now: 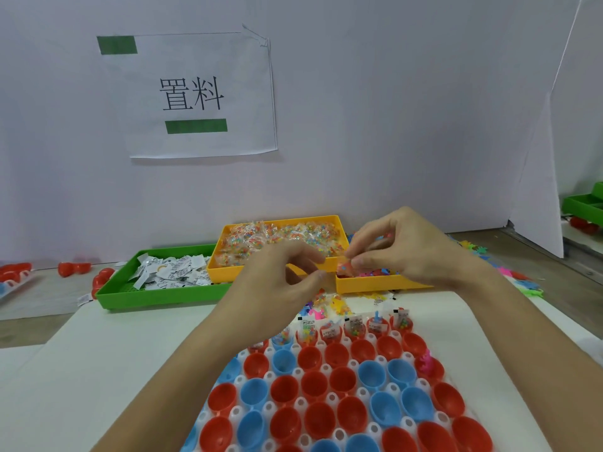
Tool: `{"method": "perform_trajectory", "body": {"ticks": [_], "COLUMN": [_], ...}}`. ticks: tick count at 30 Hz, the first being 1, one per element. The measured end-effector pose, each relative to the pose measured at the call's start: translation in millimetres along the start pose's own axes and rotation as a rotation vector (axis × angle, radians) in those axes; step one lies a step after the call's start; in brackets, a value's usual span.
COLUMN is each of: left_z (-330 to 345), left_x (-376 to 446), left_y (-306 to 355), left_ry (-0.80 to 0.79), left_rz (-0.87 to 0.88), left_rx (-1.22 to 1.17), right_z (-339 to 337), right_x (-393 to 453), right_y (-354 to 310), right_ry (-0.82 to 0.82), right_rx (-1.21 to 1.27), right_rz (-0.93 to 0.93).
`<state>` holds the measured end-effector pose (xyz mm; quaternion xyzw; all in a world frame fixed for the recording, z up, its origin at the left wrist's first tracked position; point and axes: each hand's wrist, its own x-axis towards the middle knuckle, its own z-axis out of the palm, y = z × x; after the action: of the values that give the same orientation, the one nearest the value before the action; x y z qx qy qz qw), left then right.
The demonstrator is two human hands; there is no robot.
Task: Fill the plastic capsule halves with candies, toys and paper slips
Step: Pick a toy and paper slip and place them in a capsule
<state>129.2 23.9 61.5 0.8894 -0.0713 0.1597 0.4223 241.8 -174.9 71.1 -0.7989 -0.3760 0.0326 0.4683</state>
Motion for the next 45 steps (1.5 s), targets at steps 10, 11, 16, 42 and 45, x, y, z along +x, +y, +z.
{"method": "perform_trajectory", "body": {"ticks": [10, 11, 16, 42, 45], "left_z": [-0.3, -0.9, -2.4, 10.8, 13.1], "left_x": [1.5, 1.4, 1.2, -43.4, -53.5], "left_y": [0.5, 1.1, 4.2, 47.7, 45.3], "left_ry": [0.126, 0.149, 0.208, 0.020, 0.043], "left_rz": [-0.005, -0.001, 0.021, -0.046, -0.059], "left_rx": [-0.298, -0.320, -0.340, -0.386, -0.355], "right_z": [24.5, 25.8, 32.2, 41.6, 45.5], "right_x": [-1.5, -2.6, -5.1, -78.0, -83.9], "right_y": [-29.7, -31.3, -42.8, -40.3, -41.1], "right_ry": [-0.009, -0.022, -0.117, 0.127, 0.120], "right_rx": [0.232, 0.263, 0.372, 0.516, 0.550], "right_rz": [-0.026, 0.000, 0.113, 0.064, 0.078]}}
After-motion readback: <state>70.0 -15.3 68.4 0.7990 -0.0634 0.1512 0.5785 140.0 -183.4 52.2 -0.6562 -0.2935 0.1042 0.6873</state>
